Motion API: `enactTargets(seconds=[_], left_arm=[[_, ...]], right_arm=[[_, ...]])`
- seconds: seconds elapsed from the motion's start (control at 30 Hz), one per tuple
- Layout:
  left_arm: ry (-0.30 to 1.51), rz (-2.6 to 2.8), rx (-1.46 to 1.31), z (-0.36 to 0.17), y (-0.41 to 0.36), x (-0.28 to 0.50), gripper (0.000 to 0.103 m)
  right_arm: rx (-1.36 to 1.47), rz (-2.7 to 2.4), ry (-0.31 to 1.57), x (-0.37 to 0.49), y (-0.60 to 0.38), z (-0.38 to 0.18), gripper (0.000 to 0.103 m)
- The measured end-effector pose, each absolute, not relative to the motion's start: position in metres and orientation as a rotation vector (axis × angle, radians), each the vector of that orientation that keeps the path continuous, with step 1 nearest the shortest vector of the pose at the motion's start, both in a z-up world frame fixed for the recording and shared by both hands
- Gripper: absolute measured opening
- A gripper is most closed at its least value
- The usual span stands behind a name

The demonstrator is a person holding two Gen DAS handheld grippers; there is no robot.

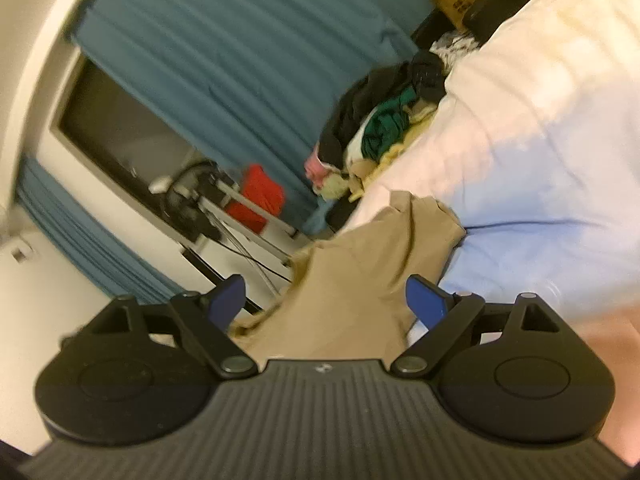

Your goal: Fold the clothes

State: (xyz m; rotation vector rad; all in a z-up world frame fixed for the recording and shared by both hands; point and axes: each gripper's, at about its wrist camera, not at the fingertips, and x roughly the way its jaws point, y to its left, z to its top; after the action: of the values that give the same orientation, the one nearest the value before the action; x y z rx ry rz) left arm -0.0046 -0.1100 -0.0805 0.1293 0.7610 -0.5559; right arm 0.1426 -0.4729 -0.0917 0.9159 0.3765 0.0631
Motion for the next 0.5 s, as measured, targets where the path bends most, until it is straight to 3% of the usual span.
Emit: enactTargets(seconds=[0.2, 0.4, 0.5], left_arm=[[0.740, -0.371, -0.048, -0.087, -0.064, 0.051, 0.078], [0.705, -0.336, -0.085, -0.096, -0.048, 0.091, 0.078], [0.724, -0.333, -0.137, -0.102, -0.039, 0.111, 0.078]], right_arm=[[0.905, 0.018, 0.471, 0.228, -0.474, -0.155, 0.089], [0.749, 0.077, 0.334, 0.270, -0.463, -0.169, 0.089], [0.771, 0.109, 0.255, 0.285, -0.465, -0.167, 0.076]])
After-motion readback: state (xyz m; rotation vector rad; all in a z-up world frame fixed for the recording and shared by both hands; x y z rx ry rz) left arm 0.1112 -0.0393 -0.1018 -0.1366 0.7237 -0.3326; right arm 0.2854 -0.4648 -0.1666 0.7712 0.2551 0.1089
